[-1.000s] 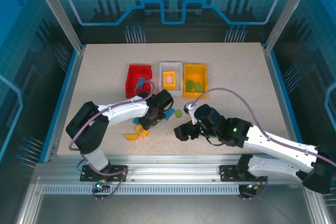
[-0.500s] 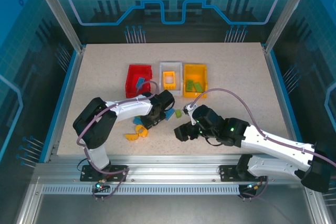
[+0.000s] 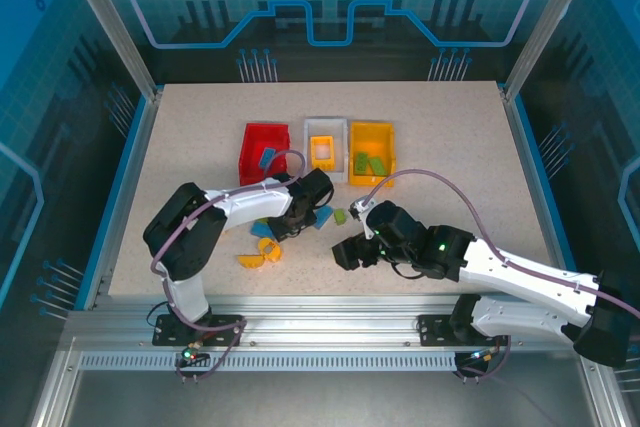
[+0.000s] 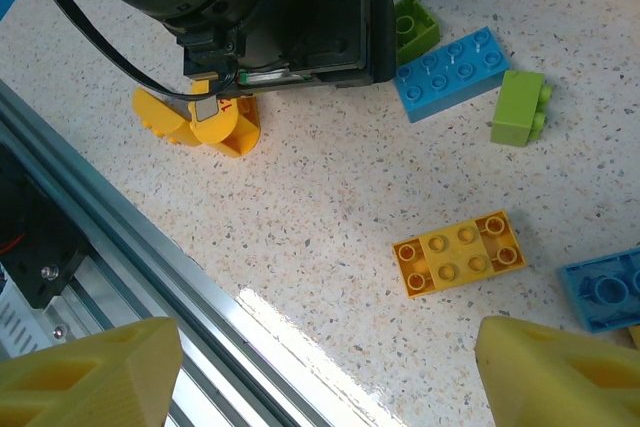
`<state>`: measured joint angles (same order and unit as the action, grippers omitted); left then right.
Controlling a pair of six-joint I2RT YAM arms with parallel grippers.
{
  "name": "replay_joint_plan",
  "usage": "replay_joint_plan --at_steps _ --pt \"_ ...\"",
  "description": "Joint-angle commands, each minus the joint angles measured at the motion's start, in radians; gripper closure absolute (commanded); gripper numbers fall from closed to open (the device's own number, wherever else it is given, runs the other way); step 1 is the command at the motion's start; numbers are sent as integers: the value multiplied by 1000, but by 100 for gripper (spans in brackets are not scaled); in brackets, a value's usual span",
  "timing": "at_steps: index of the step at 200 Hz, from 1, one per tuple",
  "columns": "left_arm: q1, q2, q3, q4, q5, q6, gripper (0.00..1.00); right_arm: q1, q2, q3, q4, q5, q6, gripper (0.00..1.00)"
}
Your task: Sort the legos into containers by color
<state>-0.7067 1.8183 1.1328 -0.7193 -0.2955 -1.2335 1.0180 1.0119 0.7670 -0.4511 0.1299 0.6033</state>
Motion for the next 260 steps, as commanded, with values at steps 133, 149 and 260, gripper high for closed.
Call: replay_joint_plan --at_steps 133,149,260 --pt "66 -302 130 -120 -130 337 60 -14 -167 -29 153 96 13 23" --pt "153 -292 175 -93 -67 458 60 -27 -113 10 180 87 9 23" --pt "516 139 585 -47 293 950 59 -87 224 246 315 -11 50 23"
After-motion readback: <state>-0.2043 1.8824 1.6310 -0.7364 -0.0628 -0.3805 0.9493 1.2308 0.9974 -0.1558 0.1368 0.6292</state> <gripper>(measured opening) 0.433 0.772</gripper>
